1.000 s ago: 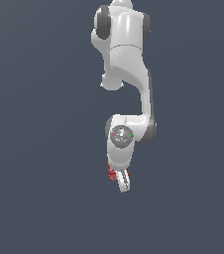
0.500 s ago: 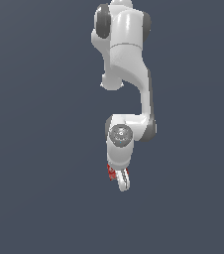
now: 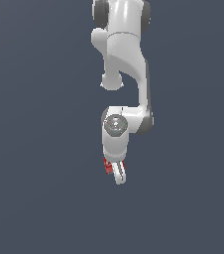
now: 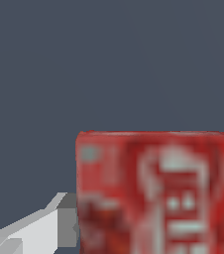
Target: Pick up the object and move it to a goal position.
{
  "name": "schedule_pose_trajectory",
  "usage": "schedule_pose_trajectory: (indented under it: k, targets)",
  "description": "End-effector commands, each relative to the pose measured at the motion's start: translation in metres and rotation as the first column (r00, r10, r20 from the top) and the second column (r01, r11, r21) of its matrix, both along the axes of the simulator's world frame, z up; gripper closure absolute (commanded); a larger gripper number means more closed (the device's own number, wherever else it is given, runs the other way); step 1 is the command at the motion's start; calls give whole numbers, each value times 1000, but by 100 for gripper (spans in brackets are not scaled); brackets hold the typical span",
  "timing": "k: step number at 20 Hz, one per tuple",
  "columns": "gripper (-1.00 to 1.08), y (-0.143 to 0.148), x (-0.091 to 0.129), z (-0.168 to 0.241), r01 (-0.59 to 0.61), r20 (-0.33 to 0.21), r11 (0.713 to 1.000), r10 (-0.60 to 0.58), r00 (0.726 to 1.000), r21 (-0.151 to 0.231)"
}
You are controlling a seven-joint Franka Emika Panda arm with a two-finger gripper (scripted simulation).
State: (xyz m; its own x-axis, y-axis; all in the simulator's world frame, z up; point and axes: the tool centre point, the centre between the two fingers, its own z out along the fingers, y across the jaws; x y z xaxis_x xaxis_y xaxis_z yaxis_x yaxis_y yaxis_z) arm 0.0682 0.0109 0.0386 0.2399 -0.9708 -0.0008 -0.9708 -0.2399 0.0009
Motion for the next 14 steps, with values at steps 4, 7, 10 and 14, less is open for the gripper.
schedule_pose_trajectory:
  k: [4, 7, 10, 14]
  targets:
    - [108, -17, -22, 24, 0, 1, 1000, 0, 1000, 1]
    - [108, -30, -37, 41, 0, 1, 1000, 0, 1000, 2]
    - [108, -43, -54, 60, 0, 1, 1000, 0, 1000, 2]
    - [108, -59, -74, 83, 1, 1, 1000, -1, 1000, 3]
